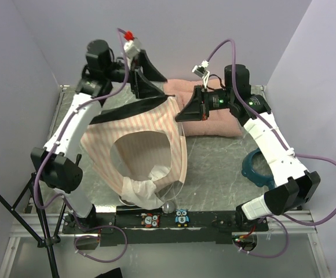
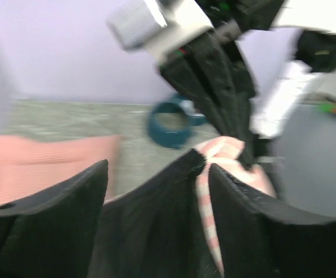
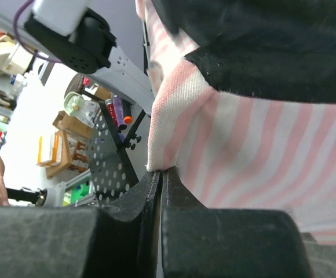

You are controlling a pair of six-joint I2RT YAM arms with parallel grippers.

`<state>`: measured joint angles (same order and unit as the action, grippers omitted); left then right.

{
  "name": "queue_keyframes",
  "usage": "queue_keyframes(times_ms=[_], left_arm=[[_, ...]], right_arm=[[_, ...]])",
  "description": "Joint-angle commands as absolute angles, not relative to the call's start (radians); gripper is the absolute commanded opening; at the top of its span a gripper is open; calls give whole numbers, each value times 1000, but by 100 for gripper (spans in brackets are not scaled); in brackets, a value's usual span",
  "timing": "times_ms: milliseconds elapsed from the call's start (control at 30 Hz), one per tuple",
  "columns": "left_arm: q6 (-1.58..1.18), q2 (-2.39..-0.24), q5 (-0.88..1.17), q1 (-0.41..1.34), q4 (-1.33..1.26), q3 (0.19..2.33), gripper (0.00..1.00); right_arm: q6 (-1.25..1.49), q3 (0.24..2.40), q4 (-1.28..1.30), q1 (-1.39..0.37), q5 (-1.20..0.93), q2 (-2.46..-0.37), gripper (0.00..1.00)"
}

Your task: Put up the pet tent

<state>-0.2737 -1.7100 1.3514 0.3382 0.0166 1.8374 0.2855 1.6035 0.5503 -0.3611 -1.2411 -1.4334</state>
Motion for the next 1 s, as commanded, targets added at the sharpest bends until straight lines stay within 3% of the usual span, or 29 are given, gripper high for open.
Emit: queue_keyframes(times_ms=[0,67,167,267,367,500,600,733,967], left_arm=[[49,-1628,1194,262,227,1924,78],[107,-1597,1163,245,233,1914,87],[257,-1531,1137,247,293,1895,89],[333,-1450,1169,255,299,1818,87],[626,-1364,1138,331,469,1758,84],[1261,-1357,926,559,913,1788,77],[1559,-1428,719,750,1164,1842,80],[1750,-1477,464,889,1218,1833,84],[1908,-1591,241,1017,1276,1836,86]], right_arm=[[261,1621,661,-345,-1215,-1448,0],[288,1618,638,-331,-1213,-1448,0],[337,1617,588,-318,-1207,-1448,0],[417,1602,510,-314,-1206,-1447,0],[456,1611,483,-313,-1193,-1466,0],[485,1640,482,-311,-1152,-1508,0],[511,1673,483,-311,-1125,-1546,0],[520,1718,503,-313,-1100,-1591,0],[538,1707,483,-319,-1088,-1594,0]])
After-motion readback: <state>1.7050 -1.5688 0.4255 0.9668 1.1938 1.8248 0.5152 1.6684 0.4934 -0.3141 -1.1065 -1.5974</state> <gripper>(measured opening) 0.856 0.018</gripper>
